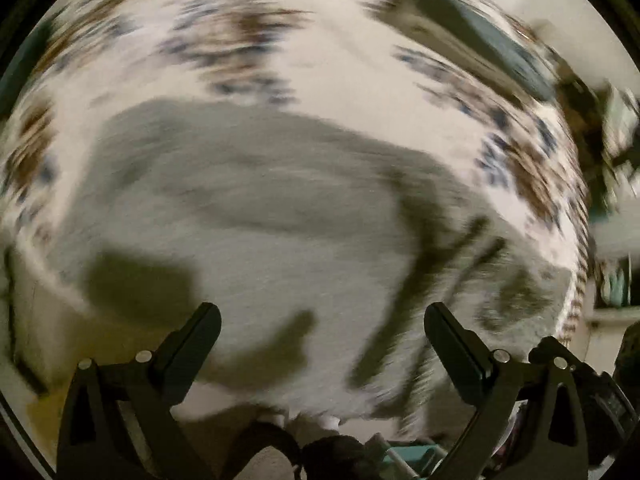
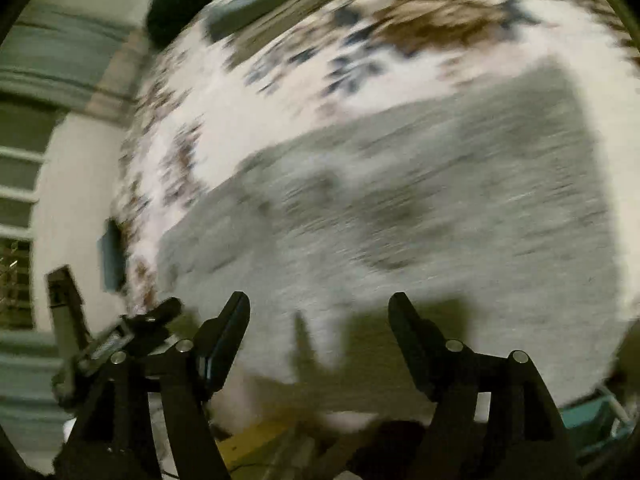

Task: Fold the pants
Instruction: 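Fold the blanket end over with the right gripper and release both grippers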

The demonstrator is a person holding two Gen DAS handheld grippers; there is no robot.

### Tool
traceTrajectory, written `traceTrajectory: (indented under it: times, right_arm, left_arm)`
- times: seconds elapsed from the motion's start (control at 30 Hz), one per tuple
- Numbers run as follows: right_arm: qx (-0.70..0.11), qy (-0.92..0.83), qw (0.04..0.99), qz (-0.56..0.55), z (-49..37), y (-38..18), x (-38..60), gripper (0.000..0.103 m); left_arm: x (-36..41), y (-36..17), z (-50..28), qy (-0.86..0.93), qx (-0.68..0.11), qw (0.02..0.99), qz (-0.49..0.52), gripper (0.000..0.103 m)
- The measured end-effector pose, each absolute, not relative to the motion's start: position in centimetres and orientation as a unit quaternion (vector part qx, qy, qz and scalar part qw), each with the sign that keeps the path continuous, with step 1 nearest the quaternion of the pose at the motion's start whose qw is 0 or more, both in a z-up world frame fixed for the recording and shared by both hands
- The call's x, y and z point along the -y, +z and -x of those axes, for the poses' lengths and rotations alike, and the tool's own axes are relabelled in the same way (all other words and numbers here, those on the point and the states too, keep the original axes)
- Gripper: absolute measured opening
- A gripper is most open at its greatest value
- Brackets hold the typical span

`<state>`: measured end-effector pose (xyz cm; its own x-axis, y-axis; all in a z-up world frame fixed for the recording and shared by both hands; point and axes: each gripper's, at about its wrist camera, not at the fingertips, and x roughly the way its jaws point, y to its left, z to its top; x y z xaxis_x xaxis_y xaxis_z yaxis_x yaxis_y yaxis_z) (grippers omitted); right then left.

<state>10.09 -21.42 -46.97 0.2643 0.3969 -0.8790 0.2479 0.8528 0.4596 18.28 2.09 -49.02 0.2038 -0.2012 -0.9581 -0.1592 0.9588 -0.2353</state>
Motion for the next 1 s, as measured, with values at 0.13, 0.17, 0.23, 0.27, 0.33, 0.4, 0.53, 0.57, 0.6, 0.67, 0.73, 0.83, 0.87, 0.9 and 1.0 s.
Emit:
traceTrajectory:
  times: [0.13, 0.17, 0.23, 0.27, 0.33, 0.4, 0.53, 0.57, 0.6, 0.67, 0.73, 0.83, 0.87, 0.9, 1.0]
  right_arm:
    - [-0.605, -0.028, 0.753, -0.256, -10.1, -46.7, 27.2, 0.074]
    - [-0.604, -0.039, 0.751, -0.264, -10.5, -46.5, 28.5, 0.074]
    - [-0.604, -0.060, 0.746, -0.275, -10.7, -46.3, 29.9, 0.074]
    - [-0.603, -0.069, 0.745, -0.276, -10.4, -46.3, 30.7, 0.074]
    - [-0.606, -0.085, 0.741, -0.277, -10.1, -46.7, 31.6, 0.074]
    - [-0.606, -0.094, 0.737, -0.283, -9.8, -47.2, 32.2, 0.074]
    - [-0.609, -0.097, 0.732, -0.289, -9.5, -48.0, 32.7, 0.074]
    - [-0.611, -0.096, 0.732, -0.287, -9.6, -48.4, 32.7, 0.074]
    - [-0.613, -0.095, 0.731, -0.286, -9.8, -48.7, 32.7, 0.074]
    - [-0.616, -0.092, 0.727, -0.290, -10.1, -49.2, 32.6, 0.074]
    - [-0.621, -0.086, 0.723, -0.290, -10.4, -49.4, 32.4, 0.074]
    - [-0.629, -0.075, 0.721, -0.283, -11.1, -49.6, 31.8, 0.074]
    - [-0.631, -0.071, 0.720, -0.280, -11.3, -49.6, 31.6, 0.074]
    - [-0.633, -0.068, 0.719, -0.279, -11.4, -49.6, 31.4, 0.074]
    - [-0.635, -0.032, 0.716, -0.290, -12.2, -48.7, 30.4, 0.074]
  left_arm:
    - [5.1, -50.8, -21.4, -0.079, -0.623, 0.776, 0.055, 0.103]
    - [6.8, -51.3, -22.0, -0.095, -0.618, 0.779, 0.037, 0.103]
    - [9.3, -52.7, -22.8, -0.120, -0.618, 0.777, 0.010, 0.097]
    - [10.1, -53.5, -23.0, -0.134, -0.620, 0.773, 0.005, 0.071]
    - [10.7, -53.8, -23.0, -0.148, -0.618, 0.772, 0.004, 0.021]
    - [9.4, -52.5, -22.3, -0.152, -0.596, 0.788, 0.031, 0.015]
    - [4.1, -50.8, -21.0, -0.116, -0.595, 0.786, 0.119, 0.011]
    - [3.5, -50.8, -20.8, -0.109, -0.597, 0.786, 0.123, 0.011]
    - [2.6, -51.2, -20.5, -0.097, -0.599, 0.785, 0.124, 0.011]
    - [1.8, -52.0, -20.3, -0.082, -0.605, 0.782, 0.125, 0.011]
    - [0.4, -52.5, -20.5, -0.064, -0.607, 0.782, 0.128, 0.010]
    - [-2.3, -52.3, -21.4, -0.046, -0.599, 0.782, 0.167, 0.010]
    - [-3.2, -52.2, -21.7, -0.048, -0.598, 0.777, 0.190, 0.010]
    - [-4.1, -51.7, -22.0, -0.051, -0.595, 0.774, 0.213, 0.010]
    - [-5.0, -49.6, -21.6, -0.070, -0.579, 0.781, 0.224, 0.021]
